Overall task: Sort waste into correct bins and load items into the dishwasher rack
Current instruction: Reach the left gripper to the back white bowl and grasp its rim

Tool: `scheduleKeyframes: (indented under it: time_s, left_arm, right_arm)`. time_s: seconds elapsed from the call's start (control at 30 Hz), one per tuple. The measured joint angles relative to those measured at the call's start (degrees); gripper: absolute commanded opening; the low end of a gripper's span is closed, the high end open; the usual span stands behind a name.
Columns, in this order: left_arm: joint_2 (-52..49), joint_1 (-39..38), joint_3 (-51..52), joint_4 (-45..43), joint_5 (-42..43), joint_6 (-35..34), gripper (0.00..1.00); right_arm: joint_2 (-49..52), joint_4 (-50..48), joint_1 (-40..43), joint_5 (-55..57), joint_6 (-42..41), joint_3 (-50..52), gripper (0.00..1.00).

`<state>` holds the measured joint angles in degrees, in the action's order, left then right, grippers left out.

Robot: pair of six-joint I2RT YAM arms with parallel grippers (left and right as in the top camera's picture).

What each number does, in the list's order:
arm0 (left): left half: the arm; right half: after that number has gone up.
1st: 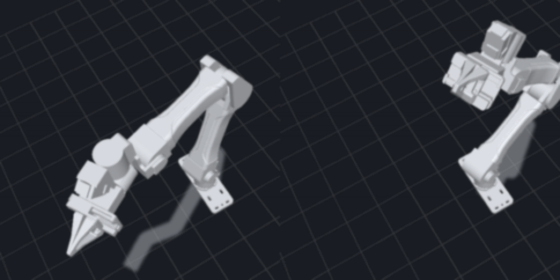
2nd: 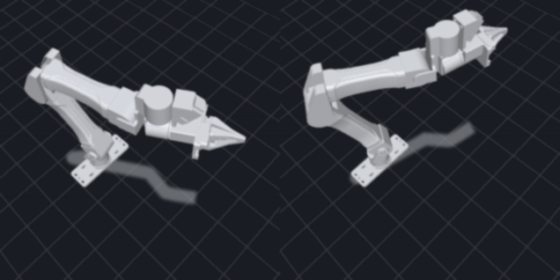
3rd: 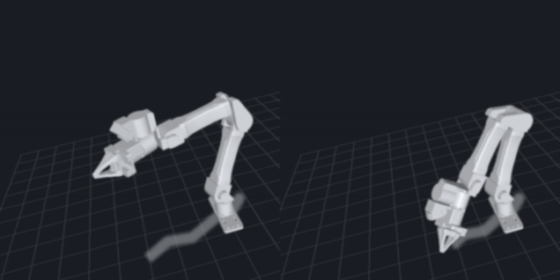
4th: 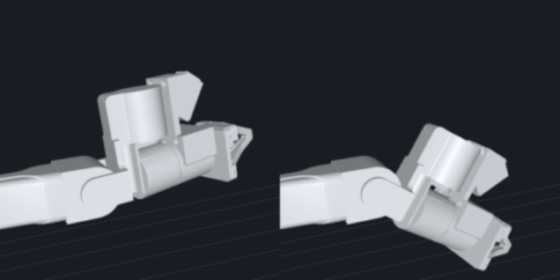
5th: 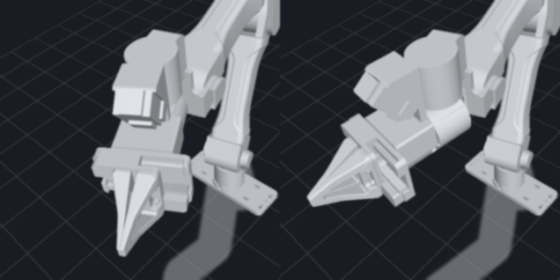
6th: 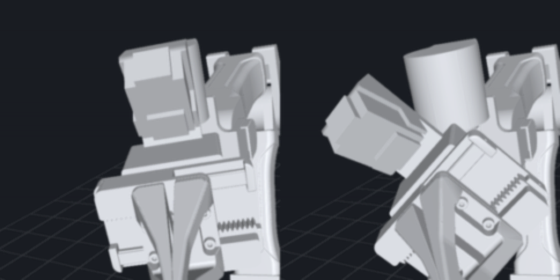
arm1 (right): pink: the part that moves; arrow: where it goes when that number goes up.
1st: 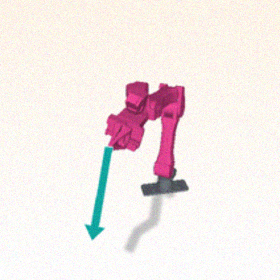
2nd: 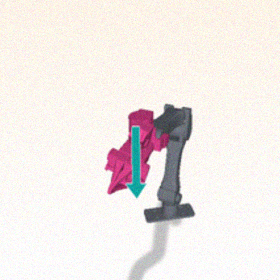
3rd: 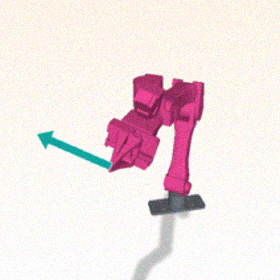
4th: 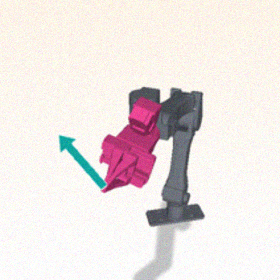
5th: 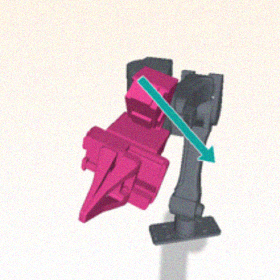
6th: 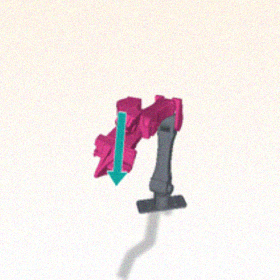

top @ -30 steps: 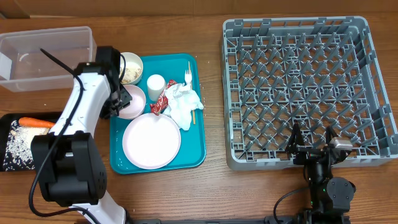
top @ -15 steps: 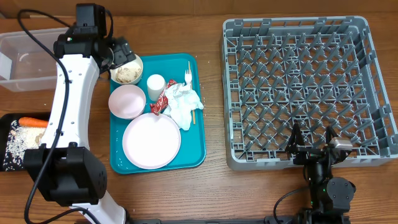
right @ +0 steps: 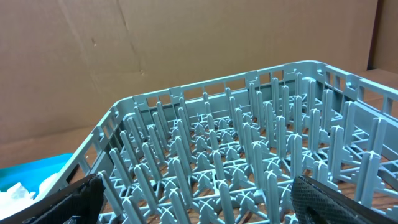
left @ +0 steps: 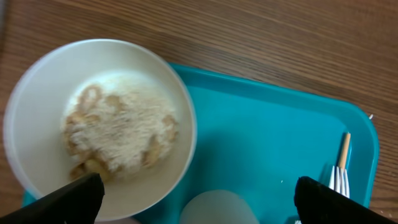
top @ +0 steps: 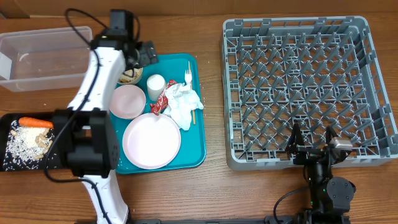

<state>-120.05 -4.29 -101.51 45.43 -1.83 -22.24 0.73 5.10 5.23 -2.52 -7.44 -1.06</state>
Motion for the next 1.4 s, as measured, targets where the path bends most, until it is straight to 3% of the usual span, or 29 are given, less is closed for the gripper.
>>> scheduleKeyframes:
  time_s: [0.27, 0.47, 0.57, 0.67, 0.97, 1.4]
  left_arm:
    - [-4.63, -1.62, 0.00, -1.99, -3.04, 0.02, 0.92]
    - [-5.77, -1.62, 0.00, -3.04, -6.82, 0.31, 0.79]
    - [-5.77, -1.62, 0.00, -3.76, -7.50, 0.50, 0.67]
    - [-5.77, -1.62, 0.00, -3.78, -7.85, 0.85, 0.72]
    - [-6.51, -1.62, 0.00, -3.67, -7.91, 1.25, 0.70]
    - [-8.11, -1.62, 0.00, -4.50, -8.09, 1.42, 0.31]
  right_arm:
    - [0.00, 0.00, 0.00, -0.02, 0.00, 0.00, 1.00]
    - [0.00, -0.02, 0.00, -0.02, -0.02, 0.00, 1.00]
    - [0.00, -0.02, 0.00, 0.00, 0.02, 0.00, 1.00]
    - [0.00, -0.02, 0.00, 0.00, -0.02, 0.00, 1.00]
    - [0.00, 0.02, 0.00, 0.00, -0.02, 0.00, 1.00]
    - [0.00, -0.02, 0.00, -0.02, -0.02, 0.00, 1.00]
